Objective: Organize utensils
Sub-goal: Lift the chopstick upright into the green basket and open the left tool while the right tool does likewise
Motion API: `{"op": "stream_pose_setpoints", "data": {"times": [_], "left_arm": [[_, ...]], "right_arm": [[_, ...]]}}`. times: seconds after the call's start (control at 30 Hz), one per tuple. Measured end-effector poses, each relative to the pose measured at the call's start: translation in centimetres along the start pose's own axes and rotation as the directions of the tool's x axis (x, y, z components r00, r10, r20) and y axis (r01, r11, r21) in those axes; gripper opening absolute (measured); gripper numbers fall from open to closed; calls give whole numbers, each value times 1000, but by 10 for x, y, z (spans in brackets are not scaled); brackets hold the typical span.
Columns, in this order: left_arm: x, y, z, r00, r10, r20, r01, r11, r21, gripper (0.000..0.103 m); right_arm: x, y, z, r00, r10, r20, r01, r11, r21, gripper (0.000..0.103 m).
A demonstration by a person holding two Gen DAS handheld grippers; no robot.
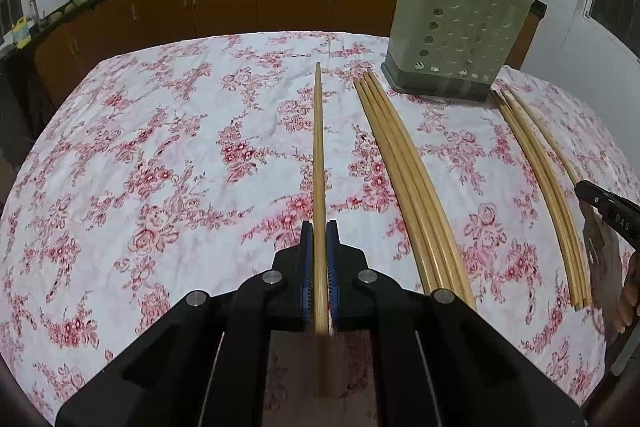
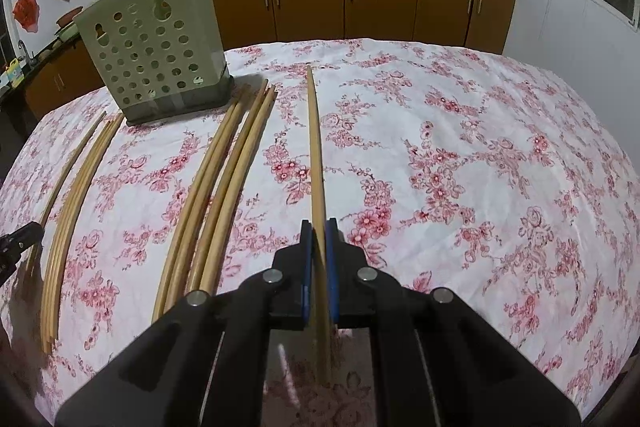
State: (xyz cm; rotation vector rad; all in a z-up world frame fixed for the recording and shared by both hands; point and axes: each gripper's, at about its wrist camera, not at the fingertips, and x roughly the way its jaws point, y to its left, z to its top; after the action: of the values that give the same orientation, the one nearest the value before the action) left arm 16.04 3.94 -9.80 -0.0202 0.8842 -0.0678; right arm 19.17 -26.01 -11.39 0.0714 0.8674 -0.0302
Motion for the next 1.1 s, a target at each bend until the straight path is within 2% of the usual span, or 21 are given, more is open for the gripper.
{"op": "stream_pose_setpoints", "data": {"times": [0.2, 0.27, 0.4, 0.5, 0.67, 0.93, 1.0, 1.1], "left_arm": [[-2, 2, -2, 1000, -3, -3, 3, 1000, -2, 7], [-5, 3, 1, 1000, -7, 3, 7, 1000, -10, 7], [-30, 12, 19, 996, -16, 88, 20, 999, -45, 7], [-55, 21, 39, 985, -25, 173, 39, 996, -78, 7], [-92, 34, 70, 955, -26, 297, 67, 989, -130, 7], [-109, 38, 100, 932, -28, 361, 80, 988, -132, 7], [-119, 37, 110, 922, -37, 385, 92, 988, -126, 7], [-139, 31, 127, 896, -53, 441, 108, 989, -101, 7]], "right_arm": [[-5, 0, -1, 1000, 0, 0, 0, 1000, -4, 8], [-16, -3, 4, 999, 7, 37, -7, 1000, 8, 8], [-50, -12, 24, 989, 22, 148, -27, 999, 35, 8], [-76, -16, 39, 972, 28, 235, -39, 998, 46, 8], [-111, -20, 63, 934, 34, 357, -60, 996, 62, 8], [-125, -22, 83, 913, 52, 404, -83, 995, 59, 8], [-138, -20, 91, 895, 66, 441, -102, 993, 57, 8], [-159, -20, 108, 860, 95, 502, -142, 988, 56, 8]]}}
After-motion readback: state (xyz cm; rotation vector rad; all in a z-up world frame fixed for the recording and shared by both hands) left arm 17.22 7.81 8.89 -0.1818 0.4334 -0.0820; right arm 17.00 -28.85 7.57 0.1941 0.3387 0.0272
